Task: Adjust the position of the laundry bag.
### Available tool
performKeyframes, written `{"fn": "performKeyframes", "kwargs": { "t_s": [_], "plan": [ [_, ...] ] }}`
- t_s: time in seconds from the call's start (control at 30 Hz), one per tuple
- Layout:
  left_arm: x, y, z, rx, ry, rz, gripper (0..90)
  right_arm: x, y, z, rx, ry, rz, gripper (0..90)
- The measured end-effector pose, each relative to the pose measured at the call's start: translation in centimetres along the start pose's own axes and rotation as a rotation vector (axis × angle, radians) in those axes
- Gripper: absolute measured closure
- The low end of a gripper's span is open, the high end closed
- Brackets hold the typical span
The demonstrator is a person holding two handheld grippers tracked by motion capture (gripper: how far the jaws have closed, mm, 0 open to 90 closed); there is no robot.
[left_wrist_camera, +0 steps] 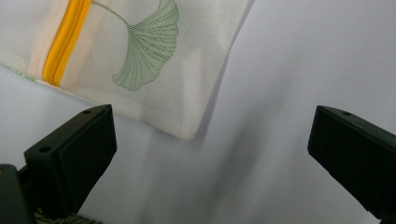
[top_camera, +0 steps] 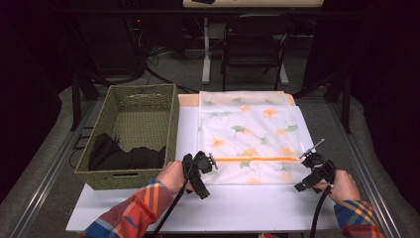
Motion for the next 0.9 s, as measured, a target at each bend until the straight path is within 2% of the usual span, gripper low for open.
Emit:
{"fn": "performKeyframes", "kwargs": {
  "t_s": [0.03, 0.1, 0.17, 0.2, 0.33, 0.43, 0.5, 0.67, 0.8, 0.87, 0.9],
  "plan": [
    [-0.1, -0.1, -0.1, 0.014, 0.005, 0.008, 2.0, -0.1, -0.1, -0.1, 0.002, 0.004, -0.005, 3.4],
    [-0.1, -0.4, -0.1, 0.013, 0.008, 0.010, 2.8, -0.1, -0.1, -0.2, 0.004, -0.001, -0.008, 3.7],
    [-0.2, -0.7, 0.0, 0.006, 0.016, -0.010, 2.9, -0.1, -0.2, -0.3, 0.004, -0.004, -0.012, 4.0],
    [-0.2, -0.8, -0.1, 0.010, 0.020, -0.008, 2.9, -0.1, -0.2, -0.3, 0.000, -0.016, -0.005, 4.0],
    [-0.2, -1.4, -0.1, 0.018, 0.033, 0.002, 5.1, -0.1, -0.4, -0.6, -0.004, -0.008, -0.011, 5.2],
    [-0.2, -1.7, 0.1, 0.009, 0.046, -0.013, 8.3, 0.0, -0.4, -0.6, 0.003, -0.030, -0.009, 7.6],
    [-0.2, -1.7, 0.2, 0.008, 0.052, -0.006, 11.5, 0.0, -0.5, -0.8, 0.005, -0.025, -0.014, 9.3],
    [-0.2, -2.0, 0.3, -0.007, 0.061, -0.012, 19.8, 0.1, -0.7, -1.1, 0.021, -0.033, -0.018, 15.5],
    [-0.1, -2.2, 0.4, -0.020, 0.070, -0.006, 30.9, 0.1, -0.6, -1.4, 0.050, -0.037, -0.030, 25.7],
    [-0.1, -2.2, 0.5, -0.020, 0.074, -0.009, 32.4, 0.1, -0.5, -1.5, 0.067, -0.035, -0.037, 30.7],
    [-0.1, -2.1, 0.5, -0.023, 0.079, -0.013, 35.9, 0.1, -0.4, -1.5, 0.071, -0.037, -0.042, 33.6]
  ]
}}
Point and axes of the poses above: each handheld gripper's, and its own axes: y roughly backward along the jaws, x roughly out of its underside, z roughly to its left, the point moved 6 cm from there along -y, roughly forward along the jaws, and after that the axes turned 11 degrees about -z, right-handed, at the moved point
